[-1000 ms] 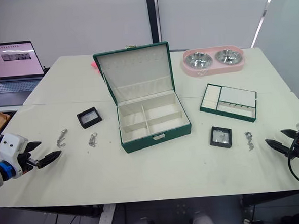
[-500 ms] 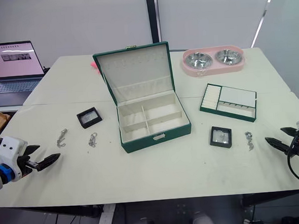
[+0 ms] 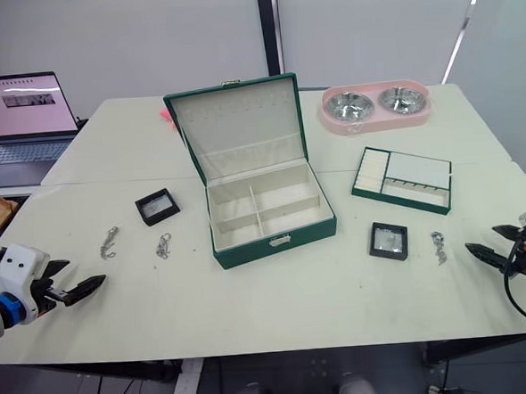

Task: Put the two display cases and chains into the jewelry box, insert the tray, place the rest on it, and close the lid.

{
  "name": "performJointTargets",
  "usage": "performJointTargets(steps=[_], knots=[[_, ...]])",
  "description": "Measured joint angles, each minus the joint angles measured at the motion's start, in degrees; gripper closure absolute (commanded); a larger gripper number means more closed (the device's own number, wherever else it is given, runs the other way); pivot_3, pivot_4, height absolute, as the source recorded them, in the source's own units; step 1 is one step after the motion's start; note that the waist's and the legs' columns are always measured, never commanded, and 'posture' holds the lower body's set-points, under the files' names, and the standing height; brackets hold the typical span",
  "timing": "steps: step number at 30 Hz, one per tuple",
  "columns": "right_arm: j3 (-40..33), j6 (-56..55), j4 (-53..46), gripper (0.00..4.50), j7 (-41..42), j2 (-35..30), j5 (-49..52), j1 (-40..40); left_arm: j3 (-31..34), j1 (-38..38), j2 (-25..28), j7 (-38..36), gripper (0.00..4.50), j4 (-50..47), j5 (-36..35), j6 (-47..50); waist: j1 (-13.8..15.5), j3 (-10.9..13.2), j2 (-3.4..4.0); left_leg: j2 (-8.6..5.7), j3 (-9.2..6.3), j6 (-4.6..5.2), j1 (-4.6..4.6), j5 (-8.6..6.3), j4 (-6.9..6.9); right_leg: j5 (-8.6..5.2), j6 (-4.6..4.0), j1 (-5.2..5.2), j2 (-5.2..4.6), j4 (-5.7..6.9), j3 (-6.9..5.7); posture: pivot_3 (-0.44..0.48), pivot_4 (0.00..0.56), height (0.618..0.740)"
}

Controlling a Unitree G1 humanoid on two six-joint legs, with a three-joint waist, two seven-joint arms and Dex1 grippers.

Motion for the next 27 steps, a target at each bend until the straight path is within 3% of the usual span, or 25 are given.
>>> performJointTargets(steps=[6, 10, 13, 15, 20, 22, 27], knots=[[-3.19, 5.15, -3.10, 0.00, -1.17, 2.05, 4.77, -0.01, 0.97, 2.09, -0.01, 0.64, 0.02, -7.45, -1.61, 4.39, -0.03, 0.00, 0.00, 0.02, -0.02, 0.00, -0.01, 0.00, 0.01, 0.00, 0.00, 0.00, 0.00, 0.04, 0.00, 0.000, 0.150, 0.740], [-4.00, 11.36, -12.28, 0.00, -2.74, 3.12, 8.96, 0.16, 4.81, 2.48, -1.18, 3.10, 0.02, -19.22, -7.00, 13.02, 0.09, 0.00, 0.00, 0.02, -0.07, 0.00, -0.04, 0.00, 0.03, 0.00, 0.00, 0.02, -0.02, 0.06, -0.03, 0.000, 0.150, 0.740], [-3.30, 15.07, -21.11, 0.00, -6.26, 8.09, 11.67, -1.35, 5.87, 3.07, -6.16, 7.34, 0.02, -33.65, -12.79, 23.33, 0.08, -0.02, -0.01, 0.03, -0.08, 0.00, -0.05, 0.00, 0.06, 0.00, 0.00, 0.05, -0.02, 0.06, -0.02, 0.000, 0.150, 0.740], [0.06, 15.47, -24.85, 0.18, -9.22, 12.89, 11.54, -3.83, 3.05, 2.75, -10.77, 11.27, 0.00, -41.12, -13.85, 27.71, 0.02, -0.02, -0.01, 0.01, -0.08, -0.01, -0.03, 0.00, 0.09, 0.00, 0.00, 0.04, -0.01, 0.10, -0.01, 0.000, 0.150, 0.740], [8.67, 13.01, -24.80, 1.55, -14.15, 19.98, 6.55, -9.32, -3.94, 3.54, -16.60, 18.37, 1.14, -49.08, -12.43, 34.59, 0.09, -0.01, -0.02, 0.00, -0.07, -0.01, -0.11, 0.01, 0.09, 0.00, 0.00, -0.07, -0.01, 0.07, 0.01, 0.000, 0.150, 0.740], [11.78, 10.86, -22.51, 2.31, -15.34, 22.11, 3.70, -11.89, -6.67, 3.73, -18.06, 20.40, 1.94, -51.42, -11.26, 36.36, 0.12, -0.01, -0.02, 0.00, -0.07, -0.01, -0.10, 0.01, 0.09, 0.00, 0.00, -0.06, -0.02, 0.07, 0.00, 0.000, 0.150, 0.740], [17.28, 7.26, -18.72, 3.38, -16.06, 24.59, -1.41, -14.83, -9.56, 4.22, -19.78, 22.84, 3.37, -51.92, -8.77, 36.99, 0.13, -0.01, -0.02, 0.00, -0.08, -0.02, -0.08, 0.01, 0.09, 0.01, 0.00, -0.06, -0.02, 0.08, -0.01, 0.000, 0.150, 0.740]])
